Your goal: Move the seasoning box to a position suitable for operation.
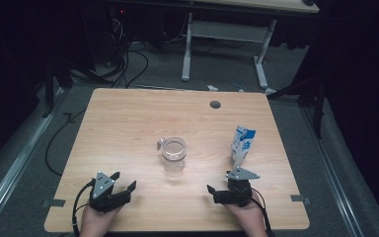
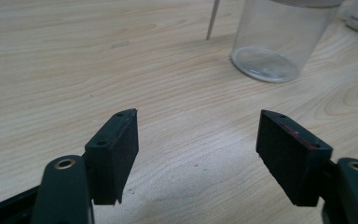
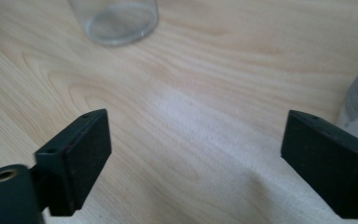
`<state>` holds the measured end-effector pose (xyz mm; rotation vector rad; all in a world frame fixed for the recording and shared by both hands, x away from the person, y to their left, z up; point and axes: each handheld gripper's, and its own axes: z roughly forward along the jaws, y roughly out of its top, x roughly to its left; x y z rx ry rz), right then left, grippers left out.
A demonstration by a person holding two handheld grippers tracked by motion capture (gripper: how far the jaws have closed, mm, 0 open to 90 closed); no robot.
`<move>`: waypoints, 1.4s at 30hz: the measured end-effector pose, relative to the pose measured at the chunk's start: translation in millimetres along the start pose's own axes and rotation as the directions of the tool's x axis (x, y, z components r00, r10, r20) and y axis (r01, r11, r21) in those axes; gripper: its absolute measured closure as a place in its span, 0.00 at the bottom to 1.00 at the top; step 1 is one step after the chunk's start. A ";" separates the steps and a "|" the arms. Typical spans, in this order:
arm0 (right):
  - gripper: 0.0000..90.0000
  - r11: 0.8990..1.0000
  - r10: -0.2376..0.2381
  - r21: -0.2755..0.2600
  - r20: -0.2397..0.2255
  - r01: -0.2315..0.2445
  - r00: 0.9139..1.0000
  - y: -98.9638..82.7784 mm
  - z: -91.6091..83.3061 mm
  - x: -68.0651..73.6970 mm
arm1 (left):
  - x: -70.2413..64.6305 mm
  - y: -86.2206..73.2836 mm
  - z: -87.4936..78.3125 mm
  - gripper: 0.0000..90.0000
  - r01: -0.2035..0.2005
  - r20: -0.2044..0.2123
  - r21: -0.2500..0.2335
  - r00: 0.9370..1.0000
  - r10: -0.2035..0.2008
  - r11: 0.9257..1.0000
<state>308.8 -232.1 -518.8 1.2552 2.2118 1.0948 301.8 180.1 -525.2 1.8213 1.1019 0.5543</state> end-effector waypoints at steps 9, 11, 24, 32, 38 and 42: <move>0.29 0.994 0.012 -0.111 0.045 -0.006 0.999 0.4 -14.3 -1.0 | -0.4 2.8 1.8 0.33 -0.039 0.014 0.062 0.999 0.038 0.997; 0.32 0.994 0.009 -0.107 0.045 -0.004 0.999 0.3 -13.1 -2.0 | 0.5 3.9 2.0 0.37 -0.035 0.021 0.063 0.999 0.033 0.997; 0.37 0.993 0.039 -0.117 0.035 -0.035 0.999 -5.1 -14.0 -6.6 | -5.0 1.8 6.0 0.48 -0.034 0.044 0.020 0.999 0.033 0.999; 0.38 0.993 0.031 -0.113 0.039 -0.027 0.999 -7.3 -13.2 -5.4 | -11.0 -0.3 0.4 0.60 -0.022 0.108 0.017 0.994 0.020 1.000; 0.39 0.990 0.054 -0.129 0.035 -0.049 0.998 -6.0 -16.2 -7.0 | -28.1 2.5 2.8 0.67 -0.034 0.154 0.014 0.988 0.031 0.999; 0.39 0.992 0.024 -0.123 0.047 -0.018 0.999 -3.3 -12.2 -3.3 | -37.8 8.8 5.6 0.69 -0.071 0.153 0.020 0.986 0.067 0.997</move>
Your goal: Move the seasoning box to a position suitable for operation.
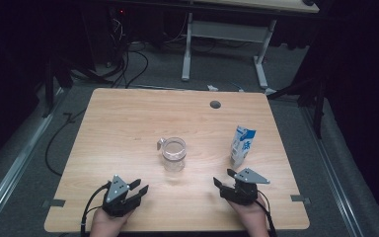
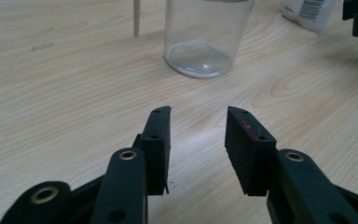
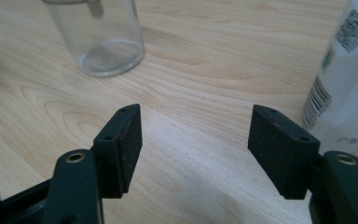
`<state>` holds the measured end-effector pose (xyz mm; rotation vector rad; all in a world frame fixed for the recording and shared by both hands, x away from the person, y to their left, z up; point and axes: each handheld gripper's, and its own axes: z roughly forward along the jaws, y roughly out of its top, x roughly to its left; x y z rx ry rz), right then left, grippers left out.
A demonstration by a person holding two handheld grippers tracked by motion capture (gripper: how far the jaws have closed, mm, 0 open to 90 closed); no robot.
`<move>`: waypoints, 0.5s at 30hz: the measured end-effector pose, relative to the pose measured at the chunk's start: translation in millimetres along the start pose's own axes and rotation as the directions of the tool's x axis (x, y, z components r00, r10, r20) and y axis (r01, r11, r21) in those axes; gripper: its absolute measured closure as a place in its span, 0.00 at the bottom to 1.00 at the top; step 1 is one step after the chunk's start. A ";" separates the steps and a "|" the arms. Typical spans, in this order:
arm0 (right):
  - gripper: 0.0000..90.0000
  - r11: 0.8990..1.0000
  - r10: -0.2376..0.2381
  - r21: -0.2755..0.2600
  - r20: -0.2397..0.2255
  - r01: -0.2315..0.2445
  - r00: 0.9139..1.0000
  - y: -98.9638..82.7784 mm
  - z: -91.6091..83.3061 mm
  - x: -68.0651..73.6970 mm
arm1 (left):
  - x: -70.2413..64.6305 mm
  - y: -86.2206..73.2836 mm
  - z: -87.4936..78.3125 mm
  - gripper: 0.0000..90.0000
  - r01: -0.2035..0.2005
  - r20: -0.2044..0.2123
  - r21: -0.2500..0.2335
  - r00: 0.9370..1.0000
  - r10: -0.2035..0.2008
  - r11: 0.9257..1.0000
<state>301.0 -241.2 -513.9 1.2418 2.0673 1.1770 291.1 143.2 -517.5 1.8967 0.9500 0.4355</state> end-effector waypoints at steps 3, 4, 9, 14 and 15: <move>0.39 1.000 -0.025 0.004 0.004 0.025 1.000 2.3 2.5 2.8 | -2.4 9.1 3.3 0.68 0.021 0.042 -0.003 0.999 -0.021 1.000; 0.39 0.999 -0.031 0.006 0.006 0.031 0.999 2.8 2.9 3.3 | -4.7 11.4 5.5 0.67 0.006 0.040 -0.006 0.999 -0.006 1.000; 0.39 0.999 -0.041 0.017 -0.001 0.041 0.999 1.6 5.8 4.0 | -14.6 21.9 21.1 0.73 -0.005 0.055 -0.019 0.998 0.006 1.000; 0.40 0.999 -0.044 0.018 0.002 0.044 0.999 -0.5 5.1 5.6 | -27.0 32.6 41.1 0.96 0.006 0.061 -0.046 0.998 -0.003 0.999; 0.40 0.999 -0.042 0.018 0.000 0.042 0.999 -1.3 4.7 5.7 | -30.4 35.5 45.6 0.98 0.004 0.062 -0.050 0.998 -0.001 0.999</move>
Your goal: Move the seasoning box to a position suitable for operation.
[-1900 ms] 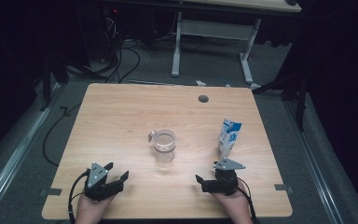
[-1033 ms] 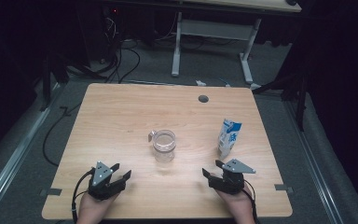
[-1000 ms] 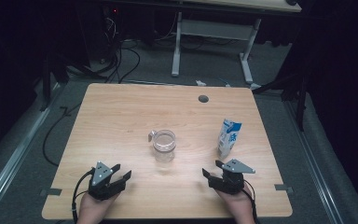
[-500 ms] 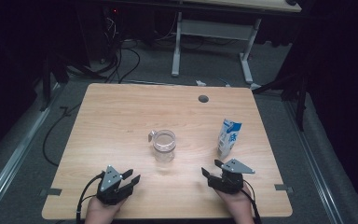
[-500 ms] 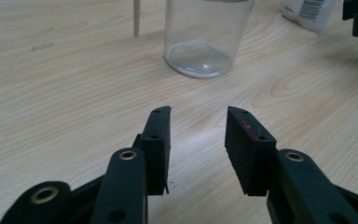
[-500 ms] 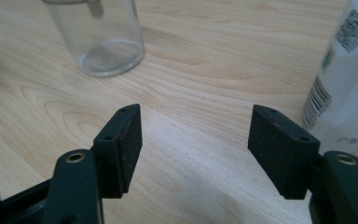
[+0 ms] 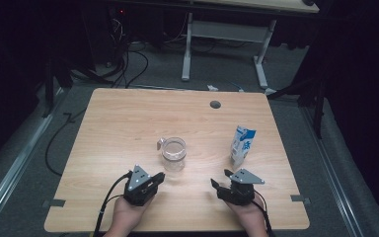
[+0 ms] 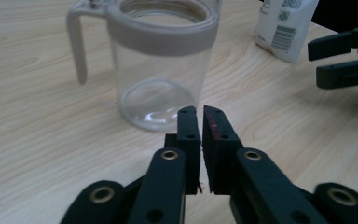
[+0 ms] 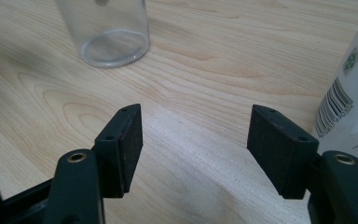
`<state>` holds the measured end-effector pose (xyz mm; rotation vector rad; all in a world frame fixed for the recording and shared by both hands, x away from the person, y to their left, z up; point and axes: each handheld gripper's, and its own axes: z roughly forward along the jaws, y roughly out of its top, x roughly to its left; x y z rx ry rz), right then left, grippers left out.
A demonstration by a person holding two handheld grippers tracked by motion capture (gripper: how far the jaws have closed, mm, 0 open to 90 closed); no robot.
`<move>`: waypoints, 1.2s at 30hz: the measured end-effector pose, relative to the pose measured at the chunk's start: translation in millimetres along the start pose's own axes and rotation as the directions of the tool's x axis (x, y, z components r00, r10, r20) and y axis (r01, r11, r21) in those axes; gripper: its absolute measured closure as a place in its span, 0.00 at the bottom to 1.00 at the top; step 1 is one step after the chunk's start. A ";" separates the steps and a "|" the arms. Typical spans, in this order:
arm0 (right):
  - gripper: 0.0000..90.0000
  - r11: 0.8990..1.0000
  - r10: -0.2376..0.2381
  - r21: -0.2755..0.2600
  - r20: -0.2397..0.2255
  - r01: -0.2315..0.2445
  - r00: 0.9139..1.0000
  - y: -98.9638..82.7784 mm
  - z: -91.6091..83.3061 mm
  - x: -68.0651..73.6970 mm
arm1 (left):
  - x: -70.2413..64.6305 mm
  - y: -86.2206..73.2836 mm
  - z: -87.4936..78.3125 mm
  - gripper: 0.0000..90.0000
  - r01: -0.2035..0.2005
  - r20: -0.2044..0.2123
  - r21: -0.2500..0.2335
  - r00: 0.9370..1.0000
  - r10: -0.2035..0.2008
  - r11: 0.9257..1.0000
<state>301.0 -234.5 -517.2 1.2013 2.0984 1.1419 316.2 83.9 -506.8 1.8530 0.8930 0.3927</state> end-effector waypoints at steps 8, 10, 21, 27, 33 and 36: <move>0.41 1.000 0.014 -0.009 -0.004 -0.014 1.000 -1.5 -5.7 0.7 | -24.0 27.9 35.0 1.00 -0.040 0.014 0.004 0.999 0.040 0.999; 0.41 1.000 0.017 -0.014 -0.009 -0.017 1.000 -0.7 -6.0 1.3 | -25.8 32.9 41.1 1.00 -0.047 0.008 0.007 0.999 0.047 0.999; 0.41 1.000 0.006 -0.007 -0.023 -0.006 1.000 1.5 -0.5 3.1 | -20.2 42.8 45.5 1.00 -0.045 -0.012 0.008 0.999 0.046 0.999; 0.41 1.000 0.019 -0.012 -0.024 -0.019 1.000 1.6 -1.3 1.4 | -15.8 40.0 41.4 1.00 -0.048 -0.018 0.011 0.999 0.048 0.999; 0.41 1.000 0.014 -0.012 -0.023 -0.014 1.000 1.4 -1.0 2.1 | -13.7 37.4 37.8 1.00 -0.041 -0.024 0.005 0.999 0.041 0.999; 0.41 1.000 0.016 -0.008 -0.021 -0.016 1.000 1.1 -0.9 1.3 | -12.9 36.4 36.5 1.00 -0.038 -0.026 0.002 0.999 0.039 0.999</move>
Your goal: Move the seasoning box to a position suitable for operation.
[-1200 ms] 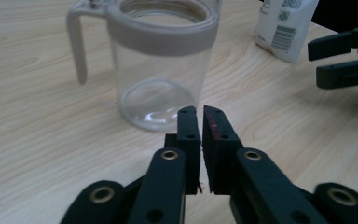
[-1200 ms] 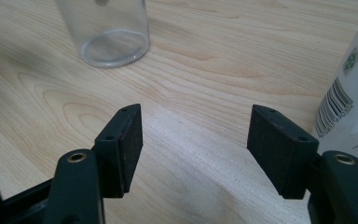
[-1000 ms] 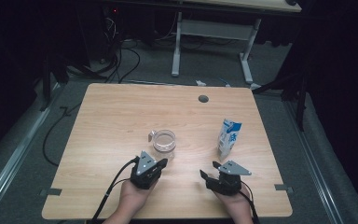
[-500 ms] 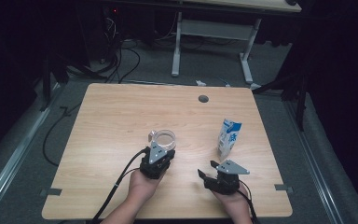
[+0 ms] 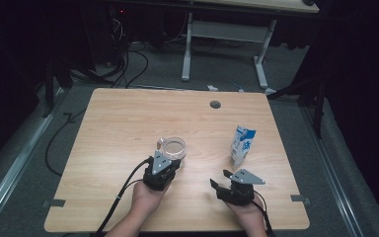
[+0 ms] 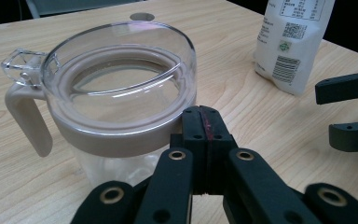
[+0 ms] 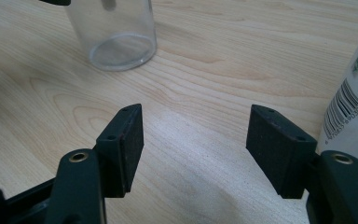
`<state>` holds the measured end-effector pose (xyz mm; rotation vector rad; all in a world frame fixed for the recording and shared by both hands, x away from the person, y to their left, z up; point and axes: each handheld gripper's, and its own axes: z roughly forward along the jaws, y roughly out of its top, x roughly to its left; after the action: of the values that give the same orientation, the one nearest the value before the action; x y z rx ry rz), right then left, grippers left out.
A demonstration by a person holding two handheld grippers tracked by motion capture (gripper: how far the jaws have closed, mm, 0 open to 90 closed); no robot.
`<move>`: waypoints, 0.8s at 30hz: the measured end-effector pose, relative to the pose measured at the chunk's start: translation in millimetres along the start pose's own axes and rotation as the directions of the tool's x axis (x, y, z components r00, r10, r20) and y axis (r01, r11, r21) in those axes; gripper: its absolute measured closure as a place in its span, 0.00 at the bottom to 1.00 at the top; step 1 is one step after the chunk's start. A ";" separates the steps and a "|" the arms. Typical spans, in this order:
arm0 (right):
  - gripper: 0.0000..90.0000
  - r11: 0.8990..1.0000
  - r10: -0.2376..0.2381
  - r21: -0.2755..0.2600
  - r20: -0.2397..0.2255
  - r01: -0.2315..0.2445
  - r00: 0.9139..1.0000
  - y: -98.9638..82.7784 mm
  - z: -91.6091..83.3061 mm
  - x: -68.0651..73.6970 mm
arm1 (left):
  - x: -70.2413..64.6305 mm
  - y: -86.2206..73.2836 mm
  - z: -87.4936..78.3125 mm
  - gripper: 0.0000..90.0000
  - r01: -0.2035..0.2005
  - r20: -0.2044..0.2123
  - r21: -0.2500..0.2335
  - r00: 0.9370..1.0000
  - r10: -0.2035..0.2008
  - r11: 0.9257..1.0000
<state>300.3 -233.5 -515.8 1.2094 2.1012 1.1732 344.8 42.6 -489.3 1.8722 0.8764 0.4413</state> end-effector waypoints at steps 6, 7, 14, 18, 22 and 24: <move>0.41 1.000 0.006 0.002 0.000 -0.006 1.000 -0.3 0.3 -0.3 | 3.1 -0.2 -3.8 1.00 -0.001 -0.012 -0.003 1.000 0.001 1.000; 0.41 1.000 0.004 0.002 -0.001 -0.004 1.000 -0.4 0.5 -0.4 | 3.9 -0.2 -4.5 1.00 -0.002 -0.014 -0.003 1.000 0.001 1.000; 0.41 1.000 0.007 0.005 -0.002 -0.007 1.000 -0.9 1.1 -0.1 | 9.5 -2.2 -9.9 1.00 0.010 -0.033 -0.005 0.999 -0.010 1.000; 0.41 1.000 0.002 0.007 -0.003 -0.002 1.000 -0.9 1.5 -0.2 | 18.8 -5.2 -16.7 1.00 0.019 -0.070 -0.009 0.997 -0.019 1.000; 0.41 1.000 0.000 0.009 -0.005 0.000 1.000 -0.9 1.8 0.9 | 32.1 -8.3 -19.0 1.00 0.052 -0.099 0.004 0.994 -0.051 0.999; 0.41 1.000 0.001 0.008 -0.005 -0.001 1.000 -0.9 1.9 1.0 | 34.7 -8.6 -21.1 1.00 0.048 -0.108 0.004 0.993 -0.047 0.999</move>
<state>300.7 -232.0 -517.5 1.2126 2.1106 1.1705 351.5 83.5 -490.0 1.8431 0.9936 0.5150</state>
